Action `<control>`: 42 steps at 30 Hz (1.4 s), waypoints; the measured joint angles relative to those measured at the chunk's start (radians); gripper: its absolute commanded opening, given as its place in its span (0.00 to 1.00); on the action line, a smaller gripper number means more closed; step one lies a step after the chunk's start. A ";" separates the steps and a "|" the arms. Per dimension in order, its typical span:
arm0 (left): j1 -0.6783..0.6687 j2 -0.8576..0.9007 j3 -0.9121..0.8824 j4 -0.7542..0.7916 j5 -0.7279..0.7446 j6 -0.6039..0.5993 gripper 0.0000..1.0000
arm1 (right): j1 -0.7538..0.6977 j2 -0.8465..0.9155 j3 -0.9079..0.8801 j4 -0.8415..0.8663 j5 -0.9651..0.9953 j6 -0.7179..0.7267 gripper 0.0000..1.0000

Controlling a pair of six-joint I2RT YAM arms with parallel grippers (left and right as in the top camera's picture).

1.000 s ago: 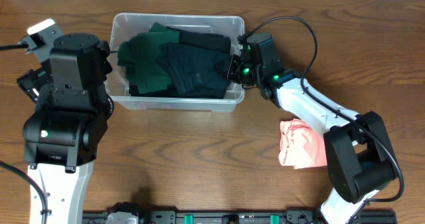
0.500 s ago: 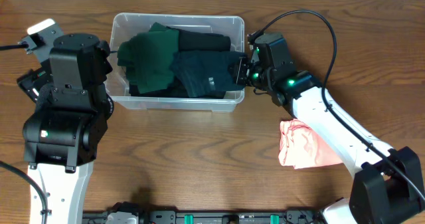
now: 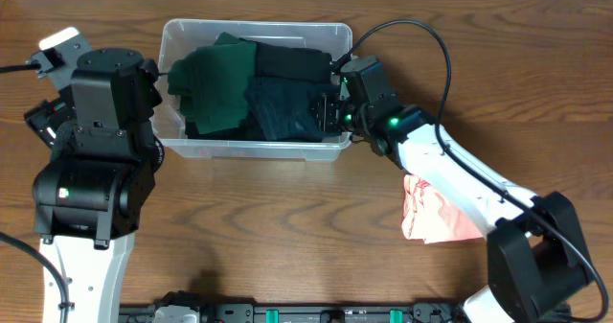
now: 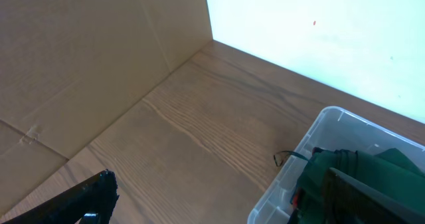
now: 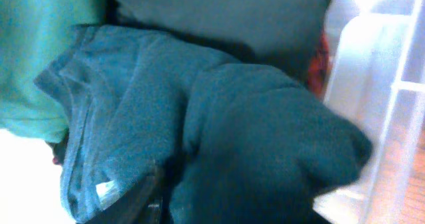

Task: Pack container
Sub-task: 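Lift the black shirt into the bin and release it, then return the right gripper to the pink shirt and grasp it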

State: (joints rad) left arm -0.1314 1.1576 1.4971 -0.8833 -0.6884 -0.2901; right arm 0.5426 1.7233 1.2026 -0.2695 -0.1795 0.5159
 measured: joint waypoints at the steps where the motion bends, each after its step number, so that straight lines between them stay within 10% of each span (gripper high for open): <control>1: 0.000 0.000 0.000 0.001 0.000 0.000 0.98 | -0.001 -0.014 0.000 -0.010 0.017 -0.020 0.62; 16: 0.000 0.000 0.000 0.000 0.000 0.000 0.98 | -0.233 -0.302 0.026 -0.193 0.067 -0.123 0.77; 22: 0.000 0.000 0.000 0.000 0.000 0.000 0.98 | -0.552 -0.303 0.025 -0.375 -0.094 -0.179 0.94; 32: 0.000 0.000 0.000 0.000 0.000 0.000 0.98 | -1.096 -0.283 0.024 -0.787 -0.201 -0.406 0.93; 42: 0.000 0.000 0.000 0.000 0.000 0.000 0.98 | -1.133 -0.192 -0.114 -0.847 -0.225 -0.529 0.93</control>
State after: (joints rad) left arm -0.1314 1.1576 1.4971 -0.8829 -0.6884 -0.2905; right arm -0.5907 1.5314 1.0885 -1.1164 -0.4046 -0.0132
